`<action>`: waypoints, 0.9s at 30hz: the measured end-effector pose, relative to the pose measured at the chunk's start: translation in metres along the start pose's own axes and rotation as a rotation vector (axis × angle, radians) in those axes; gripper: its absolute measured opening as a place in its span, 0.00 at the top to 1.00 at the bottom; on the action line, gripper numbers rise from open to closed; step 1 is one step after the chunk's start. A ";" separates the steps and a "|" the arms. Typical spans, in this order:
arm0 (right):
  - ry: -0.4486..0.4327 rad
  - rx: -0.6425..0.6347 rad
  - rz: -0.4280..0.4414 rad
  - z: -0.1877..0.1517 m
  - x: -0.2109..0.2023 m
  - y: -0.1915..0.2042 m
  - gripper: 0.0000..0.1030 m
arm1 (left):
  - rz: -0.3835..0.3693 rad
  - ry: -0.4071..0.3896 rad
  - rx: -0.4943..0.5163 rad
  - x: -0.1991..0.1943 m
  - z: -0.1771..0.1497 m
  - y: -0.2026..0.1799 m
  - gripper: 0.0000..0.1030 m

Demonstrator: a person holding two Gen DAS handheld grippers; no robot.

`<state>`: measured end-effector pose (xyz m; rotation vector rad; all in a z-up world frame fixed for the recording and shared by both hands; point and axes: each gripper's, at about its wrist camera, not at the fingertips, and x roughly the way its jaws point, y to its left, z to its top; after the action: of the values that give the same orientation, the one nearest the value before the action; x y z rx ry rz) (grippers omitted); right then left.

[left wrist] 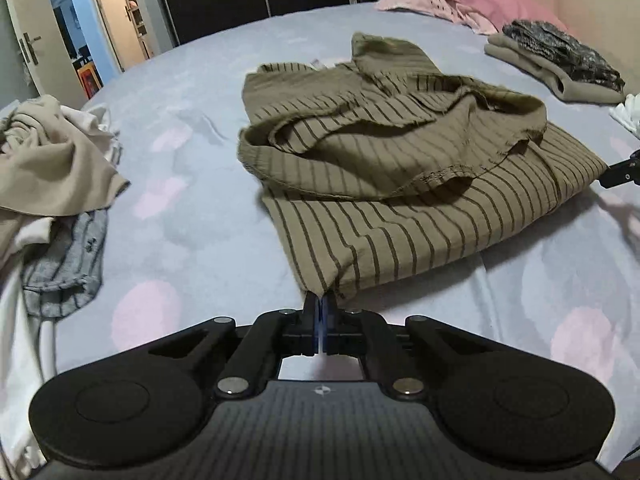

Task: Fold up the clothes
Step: 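Pinch the folded shirt edge with both grippers and lift it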

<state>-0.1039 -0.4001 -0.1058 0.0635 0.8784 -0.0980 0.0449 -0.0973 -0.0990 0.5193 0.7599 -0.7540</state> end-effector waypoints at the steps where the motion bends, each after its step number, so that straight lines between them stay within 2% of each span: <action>1: 0.005 -0.008 -0.007 -0.001 -0.001 -0.001 1.00 | -0.010 0.014 -0.011 0.002 -0.002 0.002 1.00; 6: 0.099 -0.040 -0.106 -0.013 0.015 -0.010 1.00 | -0.001 0.097 -0.020 0.014 -0.011 0.005 1.00; 8: 0.104 -0.022 -0.102 -0.017 0.014 -0.017 1.00 | 0.015 0.115 0.021 0.010 -0.012 0.001 0.98; 10: 0.081 -0.014 -0.080 -0.016 0.006 -0.019 0.96 | 0.065 0.098 0.100 0.003 -0.014 -0.004 0.87; 12: 0.052 -0.043 -0.057 -0.016 -0.003 -0.012 0.94 | 0.109 0.058 0.171 -0.006 -0.015 -0.010 0.71; 13: 0.039 -0.073 -0.052 -0.016 -0.006 -0.006 0.87 | 0.123 0.033 0.202 -0.010 -0.015 -0.013 0.69; 14: 0.028 -0.106 -0.048 -0.016 -0.008 0.001 0.74 | 0.135 0.010 0.239 -0.012 -0.016 -0.017 0.63; 15: 0.015 -0.145 -0.048 -0.017 -0.010 0.008 0.67 | 0.146 -0.008 0.287 -0.013 -0.017 -0.023 0.57; 16: 0.003 -0.191 -0.051 -0.017 -0.011 0.016 0.61 | 0.156 -0.027 0.335 -0.014 -0.019 -0.030 0.55; 18: -0.015 -0.301 -0.075 -0.021 -0.010 0.033 0.59 | 0.180 -0.058 0.435 -0.014 -0.022 -0.043 0.54; 22: -0.045 -0.531 -0.142 -0.031 -0.002 0.064 0.44 | 0.249 -0.077 0.651 0.004 -0.034 -0.071 0.54; 24: -0.055 -0.645 -0.184 -0.036 0.004 0.077 0.44 | 0.283 -0.084 0.736 0.014 -0.041 -0.082 0.54; 27: -0.061 -0.772 -0.251 -0.043 0.018 0.090 0.44 | 0.322 -0.105 0.778 0.030 -0.043 -0.090 0.54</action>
<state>-0.1157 -0.3075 -0.1455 -0.7673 0.8113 0.0103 -0.0272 -0.1379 -0.1626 1.2591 0.2453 -0.7511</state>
